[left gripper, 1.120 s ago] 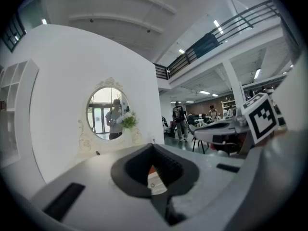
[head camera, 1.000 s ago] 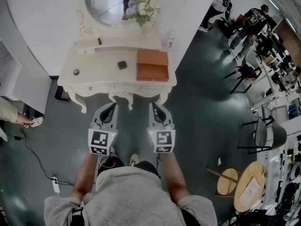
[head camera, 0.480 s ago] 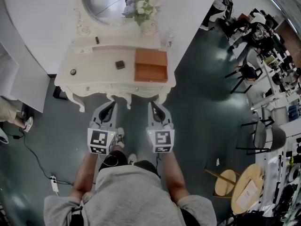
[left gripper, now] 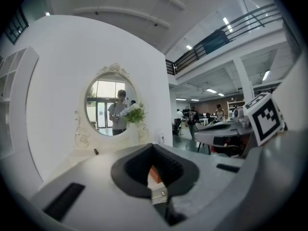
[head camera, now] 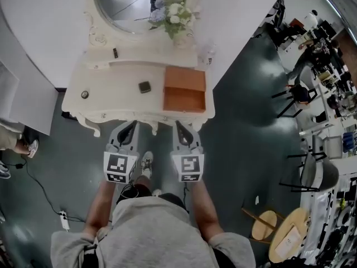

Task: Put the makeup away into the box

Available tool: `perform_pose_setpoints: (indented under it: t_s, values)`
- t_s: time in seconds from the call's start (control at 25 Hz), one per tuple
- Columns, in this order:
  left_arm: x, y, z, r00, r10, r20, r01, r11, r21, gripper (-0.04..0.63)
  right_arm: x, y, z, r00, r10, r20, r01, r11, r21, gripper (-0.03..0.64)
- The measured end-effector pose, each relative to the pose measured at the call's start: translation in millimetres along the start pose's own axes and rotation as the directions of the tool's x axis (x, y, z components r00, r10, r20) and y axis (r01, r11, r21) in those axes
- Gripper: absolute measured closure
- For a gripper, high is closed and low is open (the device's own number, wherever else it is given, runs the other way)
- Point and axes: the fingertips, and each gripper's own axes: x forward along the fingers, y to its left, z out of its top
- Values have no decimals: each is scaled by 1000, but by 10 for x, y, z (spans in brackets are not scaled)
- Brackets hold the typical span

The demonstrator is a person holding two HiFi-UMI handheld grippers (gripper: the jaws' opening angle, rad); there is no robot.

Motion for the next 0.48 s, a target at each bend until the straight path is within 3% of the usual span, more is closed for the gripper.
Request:
perform_pose_setpoints:
  t_s: [0.48]
  values:
    - [1006, 942, -433, 991, 27, -128, -36, 997, -67, 595, 1481, -22, -340, 988, 80, -131, -75, 996, 43, 604]
